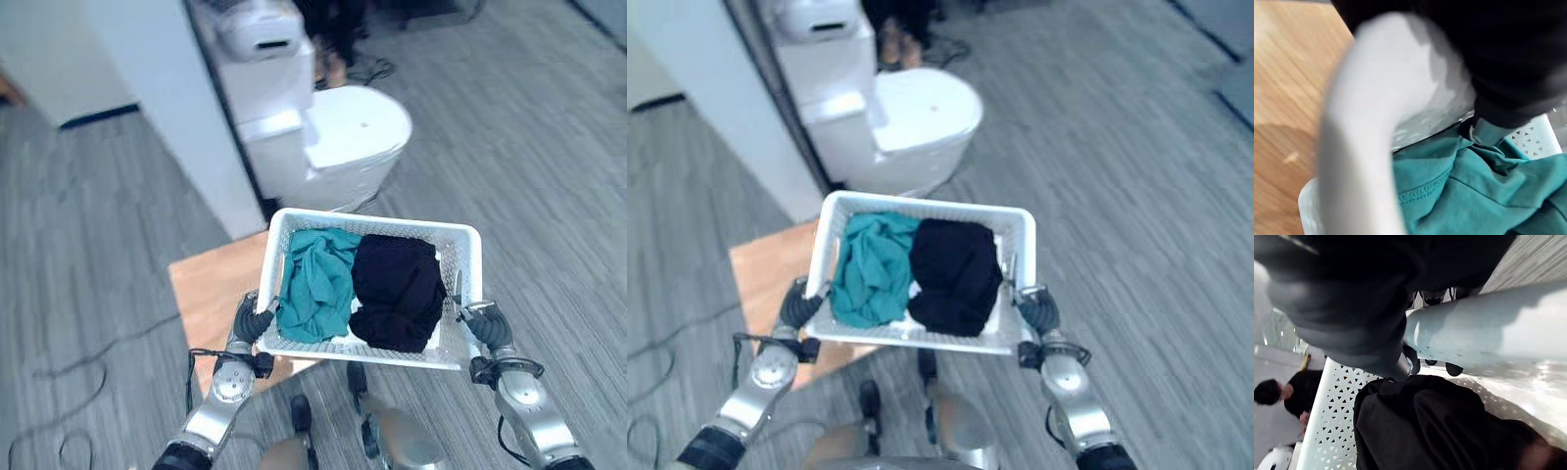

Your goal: Grab the laundry basket,head to the washer,open it,put in the laundry and shut it.

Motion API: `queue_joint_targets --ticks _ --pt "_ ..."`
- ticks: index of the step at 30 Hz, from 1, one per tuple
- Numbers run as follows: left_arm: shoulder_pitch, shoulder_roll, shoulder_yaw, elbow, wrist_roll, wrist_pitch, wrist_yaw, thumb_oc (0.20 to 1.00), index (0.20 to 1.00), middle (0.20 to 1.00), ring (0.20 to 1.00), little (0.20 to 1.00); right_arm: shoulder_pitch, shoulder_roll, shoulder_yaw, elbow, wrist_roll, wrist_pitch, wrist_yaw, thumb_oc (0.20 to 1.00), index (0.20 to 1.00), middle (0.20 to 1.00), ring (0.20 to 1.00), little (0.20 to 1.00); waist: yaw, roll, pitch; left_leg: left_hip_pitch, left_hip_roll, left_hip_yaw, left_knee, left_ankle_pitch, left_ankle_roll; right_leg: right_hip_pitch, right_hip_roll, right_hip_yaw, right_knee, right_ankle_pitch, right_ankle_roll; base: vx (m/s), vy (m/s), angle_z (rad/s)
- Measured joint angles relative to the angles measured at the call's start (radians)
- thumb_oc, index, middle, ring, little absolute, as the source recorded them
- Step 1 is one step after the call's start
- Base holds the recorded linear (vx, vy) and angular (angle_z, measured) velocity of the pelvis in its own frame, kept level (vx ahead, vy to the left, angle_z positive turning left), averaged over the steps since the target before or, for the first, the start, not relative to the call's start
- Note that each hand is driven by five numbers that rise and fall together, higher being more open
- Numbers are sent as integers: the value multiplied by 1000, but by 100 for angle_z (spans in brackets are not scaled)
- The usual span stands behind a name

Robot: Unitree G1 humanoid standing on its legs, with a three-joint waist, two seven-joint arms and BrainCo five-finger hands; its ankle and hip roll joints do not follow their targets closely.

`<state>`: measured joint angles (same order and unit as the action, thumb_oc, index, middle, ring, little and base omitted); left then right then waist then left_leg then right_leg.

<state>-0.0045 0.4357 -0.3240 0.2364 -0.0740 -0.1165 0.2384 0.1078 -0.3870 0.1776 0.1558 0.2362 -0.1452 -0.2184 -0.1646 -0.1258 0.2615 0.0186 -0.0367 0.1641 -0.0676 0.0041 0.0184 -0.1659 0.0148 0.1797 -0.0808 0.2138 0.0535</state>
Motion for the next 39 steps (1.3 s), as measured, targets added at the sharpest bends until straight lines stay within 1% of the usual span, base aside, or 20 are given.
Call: queue_joint_targets --ticks 3,4,5,6,8,9,11,12,15,16,19,20,22,23,28,33,34,35,37,39 --pt "3 40 11 5 0 0 -2 200 200 200 200 200 -30 10 8 0 -1 0 4 200 200 200 200 200 6 -4 -11 15 25 109 -12 -8 12 -33 19 57 0 55 91 -108 24 -136" --pt "-6 46 16 4 0 1 -8 200 200 200 200 200 -25 17 24 6 0 3 4 200 200 200 200 200 -12 -9 -16 29 30 181 -11 -15 20 -52 14 -85 31 -60 66 -110 -3 -168" --pt "5 49 29 3 -1 1 -6 200 200 200 200 200 -47 23 28 18 0 12 4 200 200 200 200 200 12 -6 -14 48 52 260 -11 -22 14 -87 9 -257 124 -122 -17 -53 -86 -213" --pt "7 43 22 11 -2 1 -5 200 200 200 200 200 -48 11 28 19 -1 16 5 200 200 200 200 200 35 19 -19 73 79 318 -11 -27 23 -99 -53 -416 235 -165 -52 21 -81 -181" --pt "28 26 31 5 -1 3 1 200 200 200 200 200 -55 8 31 27 0 24 8 200 200 200 200 200 46 40 -23 120 119 417 -11 -42 -17 -87 -111 -527 342 -225 -31 -4 -161 -172" --pt "67 30 26 10 -5 3 2 200 200 200 200 200 -35 18 35 13 -3 24 18 200 200 200 200 200 82 26 -51 159 143 488 31 -48 -6 -69 -152 -577 391 -245 -51 -16 -193 -201" --pt "106 15 34 7 -27 -1 3 200 200 200 200 200 -30 -6 61 13 -3 25 18 200 200 200 200 200 88 53 -90 202 186 601 52 -83 -57 -48 -196 -718 421 -295 -114 59 -270 -190" --pt "144 36 42 14 -40 -8 4 200 200 200 200 200 -22 10 85 12 -9 23 22 200 200 200 200 200 114 20 -131 229 174 606 93 -91 -66 -33 -205 -726 375 -253 -93 101 -323 -196" --pt "140 11 46 29 -41 -8 -2 200 200 200 200 200 -4 0 83 9 -19 24 22 200 200 200 200 200 86 60 -151 190 264 507 230 -114 -68 -1 -105 -637 280 -238 -127 123 -280 -112" --pt "121 -6 36 34 -41 -7 -4 200 200 200 200 200 -2 -21 68 9 -19 24 22 200 200 200 200 200 77 62 -151 166 258 461 238 -133 -101 2 -90 -603 263 -239 -140 151 -301 -84" --pt "116 -35 12 45 -43 -7 -2 200 200 200 200 200 -21 -62 64 9 -18 25 22 200 200 200 200 200 64 67 -147 28 278 370 452 -122 -112 69 -24 -499 185 -233 -166 119 -243 -127" --pt "115 -37 8 47 -44 -7 -1 200 200 200 200 200 -21 -70 65 9 -18 25 22 200 200 200 200 200 56 62 -146 -28 276 320 514 -129 -124 110 -11 -484 153 -228 -163 52 -144 -103" --pt "112 -53 -2 47 -44 -8 3 200 200 200 200 200 -23 -84 63 7 -7 24 20 200 200 200 200 200 75 53 -141 -124 186 125 500 -138 -122 136 -7 -416 124 -223 -158 109 -85 -112" --pt "113 -49 -2 47 -44 -8 3 200 200 200 200 200 -27 -83 63 6 0 24 20 200 200 200 200 200 85 48 -135 -153 157 95 465 -135 -121 151 -8 -401 110 -216 -152 218 -84 -106" --pt "120 -48 -10 49 -41 -7 1 200 200 200 200 200 14 -76 56 8 8 24 20 200 200 200 200 200 87 76 -108 -311 97 77 303 -34 -85 281 3 -385 1 -225 -136 255 -51 -22" --pt "149 -52 13 50 -42 -5 1 200 200 200 200 200 6 -74 75 13 7 25 20 200 200 200 200 200 126 118 -86 -215 66 90 130 53 -50 357 5 -297 3 -294 -85 327 74 -44" --pt "164 -51 18 48 -43 -5 1 200 200 200 200 200 11 -65 78 12 1 25 21 200 200 200 200 200 138 122 -86 -145 54 89 65 118 17 383 0 -274 35 -329 -50 322 105 -75" --pt "163 -49 17 45 -42 -5 0 200 200 200 200 200 15 -59 76 12 0 25 21 200 200 200 200 200 133 111 -86 -125 38 103 56 116 44 381 -19 -273 72 -350 -36 298 88 -43" --pt "154 -46 12 39 -42 -5 0 200 200 200 200 200 15 -58 72 10 0 25 21 200 200 200 200 200 135 107 -88 -93 12 110 34 122 70 313 -59 -277 236 -419 5 222 27 -14" --pt "118 -33 10 40 -42 -4 0 200 200 200 200 200 1 -50 65 6 0 25 21 200 200 200 200 200 119 93 -73 -56 -13 97 13 93 84 149 -102 -280 593 -462 71 202 -4 3"
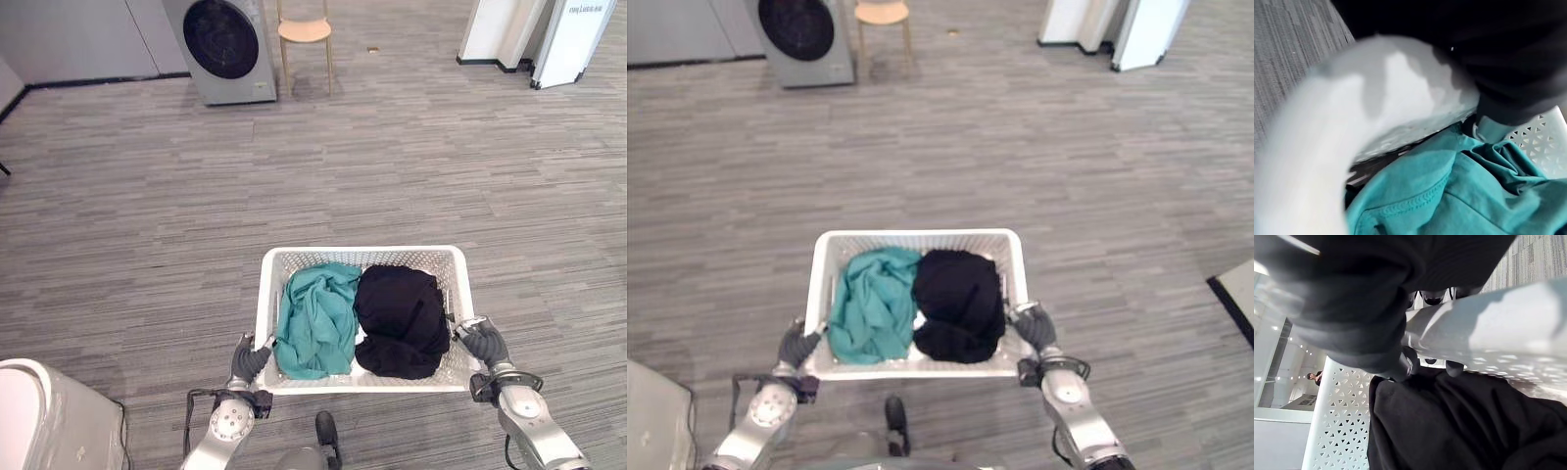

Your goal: Grab the laundry basket,head to the washer,open it,put in the laundry and shut it.

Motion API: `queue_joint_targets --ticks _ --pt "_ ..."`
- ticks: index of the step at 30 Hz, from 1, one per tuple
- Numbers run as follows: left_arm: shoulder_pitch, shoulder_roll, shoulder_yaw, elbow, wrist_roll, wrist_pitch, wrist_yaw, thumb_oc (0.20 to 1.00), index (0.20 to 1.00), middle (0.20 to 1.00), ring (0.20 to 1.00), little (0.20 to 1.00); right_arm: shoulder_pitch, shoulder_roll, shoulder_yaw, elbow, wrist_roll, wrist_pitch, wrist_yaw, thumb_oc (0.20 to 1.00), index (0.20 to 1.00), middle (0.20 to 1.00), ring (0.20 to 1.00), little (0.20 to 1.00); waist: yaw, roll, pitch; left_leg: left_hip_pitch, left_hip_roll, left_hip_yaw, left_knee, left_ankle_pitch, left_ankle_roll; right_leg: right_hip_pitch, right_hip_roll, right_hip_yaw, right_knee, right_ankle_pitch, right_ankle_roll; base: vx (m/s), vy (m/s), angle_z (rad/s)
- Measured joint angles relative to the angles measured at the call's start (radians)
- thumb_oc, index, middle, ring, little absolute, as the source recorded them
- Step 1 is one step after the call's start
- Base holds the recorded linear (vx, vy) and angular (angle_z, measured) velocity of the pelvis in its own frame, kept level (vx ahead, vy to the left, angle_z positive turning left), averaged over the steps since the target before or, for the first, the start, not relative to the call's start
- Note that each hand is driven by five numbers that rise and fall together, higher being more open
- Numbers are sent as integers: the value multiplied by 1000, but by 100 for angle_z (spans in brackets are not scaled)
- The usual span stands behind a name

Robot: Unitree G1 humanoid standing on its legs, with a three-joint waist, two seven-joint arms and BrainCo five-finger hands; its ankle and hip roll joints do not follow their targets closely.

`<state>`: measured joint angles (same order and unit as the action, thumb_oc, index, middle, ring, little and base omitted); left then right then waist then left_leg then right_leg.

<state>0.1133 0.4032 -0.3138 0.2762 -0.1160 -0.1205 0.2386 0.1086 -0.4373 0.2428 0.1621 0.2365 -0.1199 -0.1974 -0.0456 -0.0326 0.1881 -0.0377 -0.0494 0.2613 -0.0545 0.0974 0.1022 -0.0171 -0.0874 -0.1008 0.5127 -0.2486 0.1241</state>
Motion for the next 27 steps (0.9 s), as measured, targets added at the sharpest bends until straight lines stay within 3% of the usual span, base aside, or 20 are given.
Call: queue_joint_targets --ticks 1,3,5,6,7,8,9,10,12,13,14,15,17,18,19,20,22,24,26,27 --pt "-14 11 -1 4 0 0 0 200 200 200 200 200 0 13 -3 -3 0 0 0 200 200 200 200 200 -12 -6 4 20 -6 -2 -11 -3 -5 -69 -18 -4 120 -9 17 141 -14 20" --pt "-22 33 4 3 0 -2 0 200 200 200 200 200 -6 25 -1 -15 -1 0 0 200 200 200 200 200 -7 -10 17 71 -3 26 -22 -36 -22 -191 -40 -41 148 -19 -1 275 -41 -7" --pt "-22 36 12 2 0 -2 0 200 200 200 200 200 -14 25 4 -22 -2 0 0 200 200 200 200 200 -6 -9 20 93 -3 33 -19 -67 -29 -253 -48 -63 76 -17 -2 373 -162 -17" --pt "-22 32 13 3 -1 -4 0 200 200 200 200 200 -17 23 2 -21 -2 -1 0 200 200 200 200 200 -7 -5 22 93 -7 32 -10 -113 -47 -313 -63 -85 -50 5 -17 495 -250 -7" --pt "-26 31 16 4 -1 -5 0 200 200 200 200 200 -27 20 -4 -21 -1 0 0 200 200 200 200 200 -8 -4 23 91 -9 40 1 -101 -20 -324 -61 -91 -144 42 -13 257 -151 9" --pt "-26 30 14 6 -1 -4 -1 200 200 200 200 200 -26 20 -1 -20 -1 5 0 200 200 200 200 200 -18 -1 28 99 -13 39 -2 -103 -17 -334 -70 -89 -199 86 -17 362 -232 29" --pt "-22 20 16 10 0 -4 -3 200 200 200 200 200 -19 20 -1 -14 -1 8 0 200 200 200 200 200 -35 -1 25 116 -15 5 3 -139 -54 -347 -75 -65 -246 124 -8 381 -274 58" --pt "-26 8 17 22 0 -4 -2 200 200 200 200 200 -6 20 -5 -8 -1 8 1 200 200 200 200 200 -49 1 24 128 -15 -19 16 -148 -43 -325 -74 -35 -366 198 -8 388 -271 50" --pt "-31 -3 17 51 -1 -4 -3 200 200 200 200 200 -8 21 0 5 -1 10 1 200 200 200 200 200 -56 1 24 156 -11 -37 22 -176 -66 -320 -71 -15 -420 270 -11 460 -382 53" --pt "-17 -22 11 72 0 -4 -7 200 200 200 200 200 1 32 1 43 -2 9 5 200 200 200 200 200 -74 2 22 209 0 -81 29 -201 -99 -255 -66 -10 -395 284 -22 464 -476 77" --pt "-8 -25 3 74 0 -3 -7 200 200 200 200 200 17 37 -8 59 -1 14 5 200 200 200 200 200 -79 1 18 230 6 -92 57 -215 -105 -222 -63 0 -398 323 -27 286 -398 91" --pt "13 -41 3 74 1 -3 -7 200 200 200 200 200 26 28 -10 73 0 15 7 200 200 200 200 200 -78 6 13 223 33 -85 150 -236 -136 -198 -41 -7 -375 348 -47 163 -244 59" --pt "31 -42 -8 74 0 -3 -8 200 200 200 200 200 28 13 -9 65 -1 12 17 200 200 200 200 200 -56 10 0 125 84 -57 379 -249 -160 -171 -13 -8 -382 337 -93 308 -321 0" --pt "39 -57 -4 74 0 -3 -8 200 200 200 200 200 27 -20 -10 42 -1 12 33 200 200 200 200 200 -30 39 -13 56 150 -54 557 -232 -165 -136 31 -6 -387 319 -147 441 -362 -26" --pt "37 -60 -5 74 0 -3 -8 200 200 200 200 200 28 -17 -11 41 0 12 34 200 200 200 200 200 -32 44 -17 37 177 -51 610 -236 -168 -122 40 -17 -394 332 -159 337 -206 -12" --pt "36 -56 -3 64 0 -3 -9 200 200 200 200 200 22 -21 -17 39 0 12 34 200 200 200 200 200 -32 35 -20 18 203 -26 630 -243 -177 -83 57 -21 -408 300 -192 327 -160 13" --pt "14 -50 -6 32 0 -3 -14 200 200 200 200 200 22 -19 -42 7 2 12 34 200 200 200 200 200 -33 0 -19 -34 184 13 565 -245 -178 -11 66 -16 -471 289 -207 379 -127 4" --pt "3 -53 -8 32 1 -3 -14 200 200 200 200 200 14 -13 -54 0 2 10 33 200 200 200 200 200 -29 -24 -12 -81 127 10 455 -255 -161 70 70 -3 -550 288 -209 394 -79 -15" --pt "9 -54 -7 31 1 -3 -14 200 200 200 200 200 11 -14 -53 1 2 9 33 200 200 200 200 200 -23 -29 -13 -123 73 4 243 -218 -134 119 78 4 -593 272 -181 291 -38 -29" --pt "12 -52 -8 31 1 -3 -14 200 200 200 200 200 7 -12 -48 8 2 8 33 200 200 200 200 200 -22 -19 -13 -159 69 1 186 -181 -126 133 97 3 -593 276 -176 460 -54 -38"
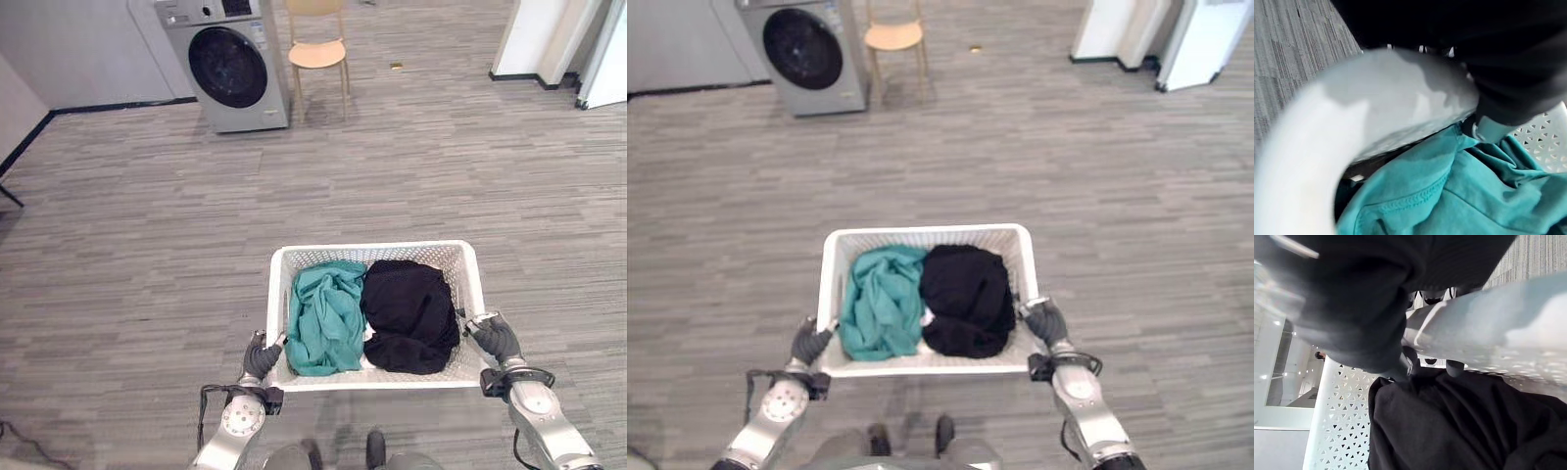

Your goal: Grab the laundry basket,head to the washer,open it,put in the laundry and shut it.

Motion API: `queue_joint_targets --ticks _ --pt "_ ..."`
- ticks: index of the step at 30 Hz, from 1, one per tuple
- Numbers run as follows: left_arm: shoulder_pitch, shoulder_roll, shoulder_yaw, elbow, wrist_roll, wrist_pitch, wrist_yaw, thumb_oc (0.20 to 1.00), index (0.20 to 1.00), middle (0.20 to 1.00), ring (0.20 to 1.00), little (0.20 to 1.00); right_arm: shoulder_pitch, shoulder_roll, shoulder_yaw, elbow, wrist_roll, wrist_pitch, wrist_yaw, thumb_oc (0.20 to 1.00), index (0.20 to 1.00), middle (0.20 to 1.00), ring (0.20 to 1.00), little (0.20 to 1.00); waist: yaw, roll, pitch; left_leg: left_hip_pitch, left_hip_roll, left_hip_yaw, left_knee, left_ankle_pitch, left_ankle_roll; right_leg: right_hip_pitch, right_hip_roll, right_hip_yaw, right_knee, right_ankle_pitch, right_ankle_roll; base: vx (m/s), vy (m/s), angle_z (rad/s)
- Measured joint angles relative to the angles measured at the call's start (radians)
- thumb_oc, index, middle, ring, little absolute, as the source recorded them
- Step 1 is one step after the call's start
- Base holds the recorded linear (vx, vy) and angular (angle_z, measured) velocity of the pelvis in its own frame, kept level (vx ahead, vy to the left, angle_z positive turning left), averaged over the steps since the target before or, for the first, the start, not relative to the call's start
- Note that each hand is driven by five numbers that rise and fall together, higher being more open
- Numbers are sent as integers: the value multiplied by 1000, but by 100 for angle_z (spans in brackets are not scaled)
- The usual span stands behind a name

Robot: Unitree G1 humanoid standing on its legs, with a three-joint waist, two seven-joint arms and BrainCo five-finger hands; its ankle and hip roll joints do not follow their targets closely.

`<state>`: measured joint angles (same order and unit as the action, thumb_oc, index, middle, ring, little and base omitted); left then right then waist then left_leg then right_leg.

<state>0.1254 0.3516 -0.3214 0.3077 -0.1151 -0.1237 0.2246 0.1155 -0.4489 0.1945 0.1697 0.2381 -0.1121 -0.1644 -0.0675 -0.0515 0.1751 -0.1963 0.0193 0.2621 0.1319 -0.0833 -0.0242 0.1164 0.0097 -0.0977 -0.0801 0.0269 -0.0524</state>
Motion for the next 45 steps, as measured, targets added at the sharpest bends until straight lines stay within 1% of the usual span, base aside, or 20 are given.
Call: queue_joint_targets --ticks 5,7,9,10,11,13,15,19,21,22,24,25,27,28,30,33,34,36,38,45 --pt "34 3 24 7 1 8 -7 200 200 200 200 200 4 7 39 54 5 -1 0 200 200 200 200 200 39 12 0 -115 -15 -53 -207 124 -1 123 76 69 0 -139 -9 552 -4 -48" --pt "61 9 34 3 0 13 -17 200 200 200 200 200 23 24 49 43 4 0 1 200 200 200 200 200 57 -43 -12 -90 -55 -9 -57 198 120 239 17 104 49 -258 39 890 115 -49" --pt "53 41 22 -17 0 18 -19 200 200 200 200 200 44 56 54 25 3 1 -2 200 200 200 200 200 52 -70 0 -60 -66 14 67 101 122 122 -8 113 420 -261 88 752 104 -17" --pt "49 88 25 -13 0 22 -23 200 200 200 200 200 65 65 71 10 3 1 -2 200 200 200 200 200 47 -90 -19 48 -90 9 54 9 99 -177 -65 102 1051 -145 241 679 101 -20" --pt "8 116 12 -15 0 19 -30 200 200 200 200 200 62 70 60 -8 3 1 -3 200 200 200 200 200 40 -102 -25 117 -120 9 -3 11 119 -324 -88 101 1150 -142 247 721 97 3" --pt "-28 94 19 -22 -1 14 -24 200 200 200 200 200 -2 67 28 -11 -2 -2 -2 200 200 200 200 200 34 -30 4 251 -105 -7 -86 -72 150 -541 -133 -45 950 -225 111 770 6 -4" --pt "-36 78 26 -12 0 12 -24 200 200 200 200 200 -21 58 26 3 -1 -1 -2 200 200 200 200 200 8 31 32 349 -82 -31 -103 -133 102 -624 -126 -135 559 -220 99 714 -163 23" --pt "-29 55 22 48 0 12 -27 200 200 200 200 200 18 56 45 20 0 5 -2 200 200 200 200 200 -19 35 30 552 -73 -61 -103 -172 18 -606 -54 -141 92 -185 81 587 -235 62" --pt "-36 -3 21 70 2 18 -30 200 200 200 200 200 30 28 21 40 0 11 1 200 200 200 200 200 -18 61 19 613 -29 -89 56 -188 -70 -530 -51 -75 196 180 -111 500 -340 86" --pt "-41 -21 10 68 2 17 -31 200 200 200 200 200 32 27 10 36 0 7 3 200 200 200 200 200 -10 63 17 591 -14 -92 38 -220 -79 -492 -43 -54 208 213 -53 668 -494 78" --pt "-43 -30 10 73 2 21 -27 200 200 200 200 200 -6 18 1 72 0 0 19 200 200 200 200 200 5 23 12 433 19 -88 345 126 -127 -371 -41 -124 290 59 -81 473 -302 16" --pt "-3 -17 5 58 0 12 -27 200 200 200 200 200 -3 6 10 35 -3 -15 18 200 200 200 200 200 8 43 -33 316 83 -83 558 183 -116 -281 -17 -132 207 -5 -74 521 -191 -47" --pt "-28 13 9 25 1 7 -36 200 200 200 200 200 -11 15 -22 33 -1 -16 16 200 200 200 200 200 22 -9 -3 148 85 -3 516 -77 -47 -117 -41 -107 68 -29 -78 449 -96 -2" --pt "-44 9 9 21 2 7 -39 200 200 200 200 200 -9 28 -28 25 0 -16 16 200 200 200 200 200 33 -50 20 55 54 48 321 -103 -17 -30 -75 -116 8 -17 -31 319 -44 -3" --pt "8 2 8 18 1 7 -38 200 200 200 200 200 10 23 -9 24 -1 -18 15 200 200 200 200 200 45 -8 19 -143 64 53 28 62 11 112 -33 -129 2 -106 46 543 -29 -48" --pt "83 9 19 12 1 7 -40 200 200 200 200 200 77 18 27 22 -1 -21 12 200 200 200 200 200 69 2 -19 -259 34 0 -34 69 -5 223 -30 -143 3 -256 76 437 80 -77" --pt "105 0 10 14 1 23 -40 200 200 200 200 200 93 5 35 28 -1 -11 11 200 200 200 200 200 53 38 -16 -235 17 -19 -54 64 104 289 -5 -113 30 -280 110 556 189 -35" --pt "97 19 10 30 1 47 -45 200 200 200 200 200 112 40 45 43 -2 24 7 200 200 200 200 200 14 -10 -17 -184 -7 -13 -26 201 166 286 -62 -110 198 -322 121 462 175 10" --pt "88 45 -5 23 1 46 -48 200 200 200 200 200 108 37 46 32 -2 25 7 200 200 200 200 200 31 -17 -15 -91 -19 -4 -84 282 141 212 -85 -29 243 -351 115 362 156 -42" --pt "-23 70 23 20 -1 29 -42 200 200 200 200 200 16 62 35 -6 -5 12 5 200 200 200 200 200 43 -17 -36 152 -106 -27 -160 156 150 -135 -142 35 703 -338 143 220 72 -1"
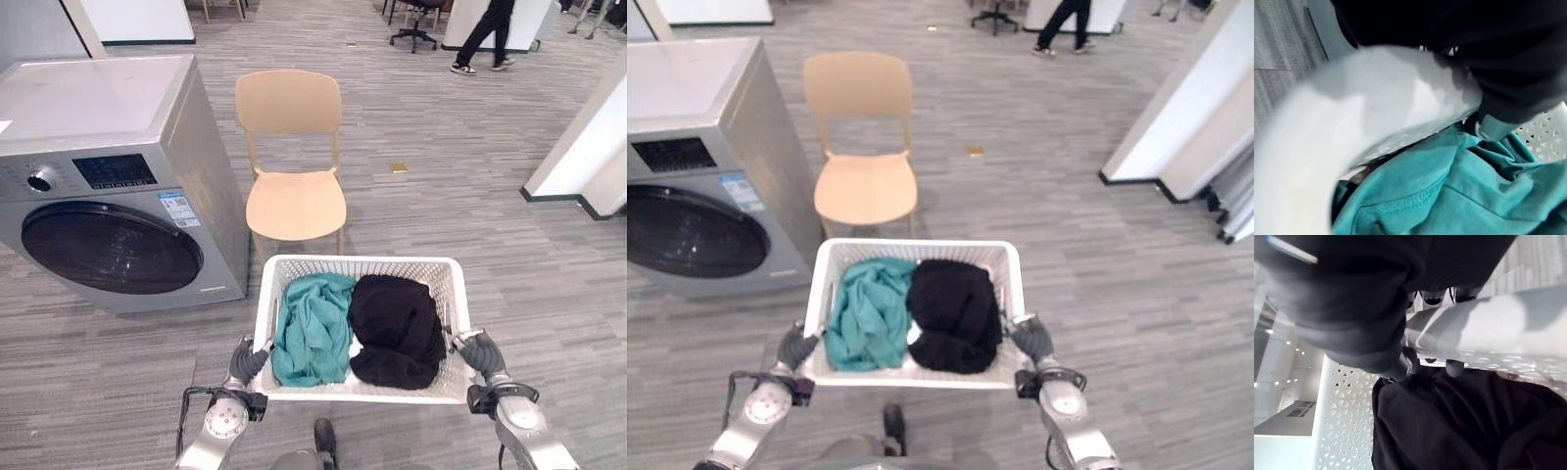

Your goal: Grab the laundry basket,head to the washer,open it,put in the laundry and shut it.

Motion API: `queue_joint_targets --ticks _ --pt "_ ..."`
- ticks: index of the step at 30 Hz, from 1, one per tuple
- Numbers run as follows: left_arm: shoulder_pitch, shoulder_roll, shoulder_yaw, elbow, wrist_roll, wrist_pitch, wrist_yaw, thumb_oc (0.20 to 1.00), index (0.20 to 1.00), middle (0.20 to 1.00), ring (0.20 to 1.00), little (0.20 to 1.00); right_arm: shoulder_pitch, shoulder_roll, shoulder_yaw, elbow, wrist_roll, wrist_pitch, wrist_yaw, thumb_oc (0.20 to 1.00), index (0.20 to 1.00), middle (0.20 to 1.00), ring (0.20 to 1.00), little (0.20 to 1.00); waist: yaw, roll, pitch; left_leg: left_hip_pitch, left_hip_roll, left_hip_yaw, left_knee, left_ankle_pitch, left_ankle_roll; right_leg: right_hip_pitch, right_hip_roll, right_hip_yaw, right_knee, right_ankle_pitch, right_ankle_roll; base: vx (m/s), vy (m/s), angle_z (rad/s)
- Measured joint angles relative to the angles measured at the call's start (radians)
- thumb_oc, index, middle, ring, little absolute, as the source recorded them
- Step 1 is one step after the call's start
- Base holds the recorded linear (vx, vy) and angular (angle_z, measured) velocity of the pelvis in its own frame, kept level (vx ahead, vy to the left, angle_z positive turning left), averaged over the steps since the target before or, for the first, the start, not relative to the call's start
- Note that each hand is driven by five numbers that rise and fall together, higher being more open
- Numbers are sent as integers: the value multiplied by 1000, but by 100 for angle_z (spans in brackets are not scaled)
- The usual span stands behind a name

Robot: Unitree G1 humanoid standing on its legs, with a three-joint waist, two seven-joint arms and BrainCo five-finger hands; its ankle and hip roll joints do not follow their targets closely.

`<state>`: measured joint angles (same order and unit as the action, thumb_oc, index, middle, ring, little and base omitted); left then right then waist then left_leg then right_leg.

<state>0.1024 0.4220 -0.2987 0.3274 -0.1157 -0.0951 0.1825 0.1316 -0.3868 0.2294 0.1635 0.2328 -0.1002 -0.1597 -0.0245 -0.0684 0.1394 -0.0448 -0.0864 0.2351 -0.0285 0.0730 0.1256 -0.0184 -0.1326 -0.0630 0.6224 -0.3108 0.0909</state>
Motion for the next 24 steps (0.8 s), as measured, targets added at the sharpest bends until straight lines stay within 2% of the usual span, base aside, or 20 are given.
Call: queue_joint_targets --ticks 1,3,4,6,7,8,9,10,11,13,14,16,18,19,21,24 --pt "-10 7 1 0 0 -6 3 200 200 200 200 200 -19 -1 0 2 -8 0 0 200 200 200 200 200 0 11 7 52 7 -4 -49 -1 -5 -89 10 -26 -18 -4 -7 284 -27 11" --pt "-8 10 1 0 0 -7 4 200 200 200 200 200 -23 0 2 3 -21 0 0 200 200 200 200 200 -4 13 8 75 10 -3 -51 -12 -18 -177 13 -45 -81 1 -3 243 -120 15" --pt "-2 8 0 4 0 -8 4 200 200 200 200 200 -29 -3 7 14 -25 -1 0 200 200 200 200 200 -2 28 17 99 26 -13 -51 -46 -30 -253 34 -50 -168 19 -3 220 -152 10" --pt "3 7 -2 17 0 -8 4 200 200 200 200 200 -25 -4 12 20 -25 -1 0 200 200 200 200 200 -13 35 21 117 36 -50 -51 -62 -53 -302 65 -24 -317 115 -8 146 -119 46" --pt "4 6 -12 28 0 -8 4 200 200 200 200 200 -14 -3 12 29 -25 0 0 200 200 200 200 200 -33 30 21 134 33 -70 -51 -64 -56 -289 66 -8 -393 176 -12 168 -155 88" --pt "15 7 -15 32 1 -8 3 200 200 200 200 200 -4 -5 11 45 -25 0 0 200 200 200 200 200 -36 24 21 162 32 -87 -51 -76 -74 -262 62 -4 -438 252 -18 130 -124 86" --pt "45 0 -21 31 1 -8 1 200 200 200 200 200 14 -5 11 58 -25 0 0 200 200 200 200 200 -27 25 19 212 39 -93 -51 -103 -99 -208 69 5 -462 362 -35 226 -219 54" --pt "63 -13 -22 31 1 -8 2 200 200 200 200 200 22 -5 10 62 -25 0 0 200 200 200 200 200 -24 31 16 229 51 -103 -44 -127 -117 -187 80 -8 -472 408 -62 185 -196 34" --pt "71 -32 -17 31 1 -8 2 200 200 200 200 200 15 -6 10 69 -25 -2 1 200 200 200 200 200 -9 47 19 209 77 -107 -8 -139 -128 -165 95 -26 -480 396 -85 285 -291 33" --pt "59 -46 -11 43 1 -8 1 200 200 200 200 200 20 -8 -3 89 -25 -6 2 200 200 200 200 200 -7 45 20 174 99 -117 88 -149 -145 -122 99 -78 -530 381 -106 158 -147 68" --pt "58 -49 -21 46 1 -5 -1 200 200 200 200 200 28 -18 -5 85 -25 -6 7 200 200 200 200 200 -3 29 19 134 108 -80 193 -146 -152 -75 100 -98 -585 391 -103 87 -54 63" --pt "69 -51 -28 44 1 -5 -1 200 200 200 200 200 19 -32 -1 74 -25 -8 7 200 200 200 200 200 5 22 17 92 130 -45 281 -158 -167 -35 102 -106 -626 398 -141 133 -28 27" --pt "63 -52 -29 41 1 -6 -1 200 200 200 200 200 11 -38 -2 64 -26 -9 7 200 200 200 200 200 1 20 17 62 157 -13 256 -161 -170 -11 108 -114 -664 390 -151 135 6 25" --pt "52 -57 -28 41 1 -6 -1 200 200 200 200 200 12 -38 -9 61 -25 -9 7 200 200 200 200 200 -1 8 23 45 178 19 180 -155 -178 10 113 -119 -697 394 -146 165 21 20" --pt "50 -61 -29 41 1 -6 -1 200 200 200 200 200 14 -38 -17 61 -25 -9 7 200 200 200 200 200 -3 11 22 42 196 26 99 -123 -203 24 121 -126 -703 399 -138 203 51 5" --pt "40 -63 -28 45 1 -5 -2 200 200 200 200 200 20 -33 -17 69 -25 -10 5 200 200 200 200 200 -5 9 25 -28 242 26 -11 -32 -231 39 147 -146 -709 362 -159 209 73 11"
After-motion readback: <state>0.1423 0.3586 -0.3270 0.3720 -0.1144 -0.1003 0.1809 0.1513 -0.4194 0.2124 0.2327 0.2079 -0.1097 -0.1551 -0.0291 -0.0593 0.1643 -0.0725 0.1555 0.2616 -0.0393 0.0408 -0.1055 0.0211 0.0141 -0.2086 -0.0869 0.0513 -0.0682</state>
